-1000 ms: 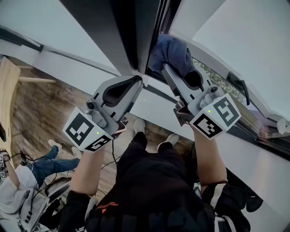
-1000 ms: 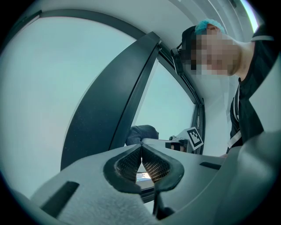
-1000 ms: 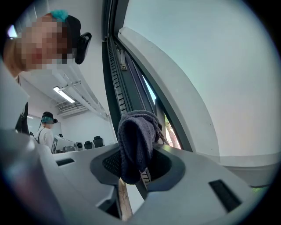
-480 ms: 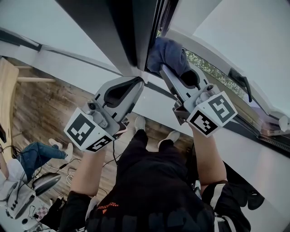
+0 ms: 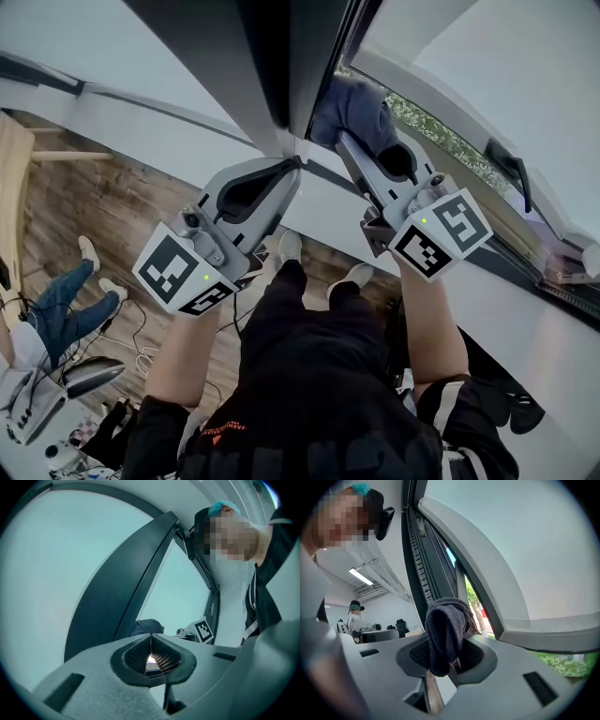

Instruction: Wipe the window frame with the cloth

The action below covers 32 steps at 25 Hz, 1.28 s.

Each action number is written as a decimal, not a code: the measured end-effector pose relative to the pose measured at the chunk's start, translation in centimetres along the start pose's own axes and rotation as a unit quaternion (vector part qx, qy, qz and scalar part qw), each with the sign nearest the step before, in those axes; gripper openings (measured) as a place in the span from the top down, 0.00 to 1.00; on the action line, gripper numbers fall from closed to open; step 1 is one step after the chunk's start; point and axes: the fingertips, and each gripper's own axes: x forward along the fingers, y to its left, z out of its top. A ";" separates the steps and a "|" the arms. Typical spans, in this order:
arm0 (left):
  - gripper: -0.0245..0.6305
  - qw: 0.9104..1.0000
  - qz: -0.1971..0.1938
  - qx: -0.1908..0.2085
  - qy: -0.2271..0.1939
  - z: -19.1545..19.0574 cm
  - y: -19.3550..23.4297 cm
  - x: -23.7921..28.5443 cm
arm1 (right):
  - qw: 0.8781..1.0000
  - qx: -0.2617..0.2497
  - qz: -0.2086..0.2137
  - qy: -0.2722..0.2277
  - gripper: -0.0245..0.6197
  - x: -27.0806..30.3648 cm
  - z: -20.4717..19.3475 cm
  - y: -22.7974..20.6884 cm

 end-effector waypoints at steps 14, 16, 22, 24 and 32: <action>0.93 1.000 -0.004 -0.024 0.007 -2.7 0.4 0.3 | 0.997 -0.015 -0.043 0.065 0.79 1.2 -4.6 -2.1; 0.93 1.000 -0.004 -0.027 0.006 -2.9 0.5 0.1 | 0.996 -0.014 -0.051 0.074 0.79 1.4 -5.1 -2.3; 0.93 0.999 -0.003 -0.037 0.005 -3.8 1.2 -0.4 | 0.993 -0.016 -0.069 0.095 0.79 2.1 -6.6 -2.8; 0.93 0.999 -0.002 -0.040 0.006 -4.1 1.5 -0.7 | 0.992 -0.016 -0.075 0.099 0.79 2.3 -7.0 -3.0; 0.93 0.999 -0.002 -0.051 0.012 -5.2 2.4 -1.2 | 0.983 -0.029 -0.111 0.143 0.79 2.7 -9.4 -4.0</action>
